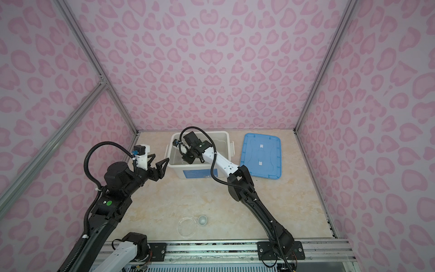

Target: Organize the chemistry lab equipment

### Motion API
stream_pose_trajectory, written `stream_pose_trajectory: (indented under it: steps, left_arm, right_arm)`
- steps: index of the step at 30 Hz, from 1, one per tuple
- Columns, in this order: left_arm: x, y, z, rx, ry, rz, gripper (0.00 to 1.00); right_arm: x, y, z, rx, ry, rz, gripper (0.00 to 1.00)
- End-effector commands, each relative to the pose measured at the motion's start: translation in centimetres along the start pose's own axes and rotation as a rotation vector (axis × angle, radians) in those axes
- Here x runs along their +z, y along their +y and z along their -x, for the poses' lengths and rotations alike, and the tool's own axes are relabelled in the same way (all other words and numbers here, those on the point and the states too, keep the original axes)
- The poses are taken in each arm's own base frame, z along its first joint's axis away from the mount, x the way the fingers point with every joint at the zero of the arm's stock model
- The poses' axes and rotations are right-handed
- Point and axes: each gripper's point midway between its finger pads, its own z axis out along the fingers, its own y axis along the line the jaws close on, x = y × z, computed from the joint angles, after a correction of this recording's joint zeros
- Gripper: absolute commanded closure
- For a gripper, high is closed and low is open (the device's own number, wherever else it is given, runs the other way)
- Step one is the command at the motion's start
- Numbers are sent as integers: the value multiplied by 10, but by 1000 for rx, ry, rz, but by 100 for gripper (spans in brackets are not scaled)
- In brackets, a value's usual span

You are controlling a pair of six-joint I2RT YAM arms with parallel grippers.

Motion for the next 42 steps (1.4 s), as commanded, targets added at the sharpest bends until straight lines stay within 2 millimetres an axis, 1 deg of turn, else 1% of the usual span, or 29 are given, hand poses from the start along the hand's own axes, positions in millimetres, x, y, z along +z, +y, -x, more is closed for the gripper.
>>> stream_pose_trajectory:
  steps: [1,16,32,36,40,42]
  left_arm:
    - [1,-1,5,7,-20,-10,24]
    - [2,0,5,6,-19,-11,24]
    - [2,1,4,4,-18,-7,23]
    - [2,1,4,4,-19,-6,22]
    - [2,1,5,4,-21,-5,21]
    - [1,0,7,5,-27,-7,20]
  right_arm:
    - [11,3,-7,-9,6,10,98]
    - [19,1,-18,0,23,9,98]
    - [25,-1,-26,11,34,6,95]
    - [22,-1,-22,14,26,10,93]
    - [9,-3,-6,14,-4,11,89]
    - [0,-5,3,17,-24,12,85]
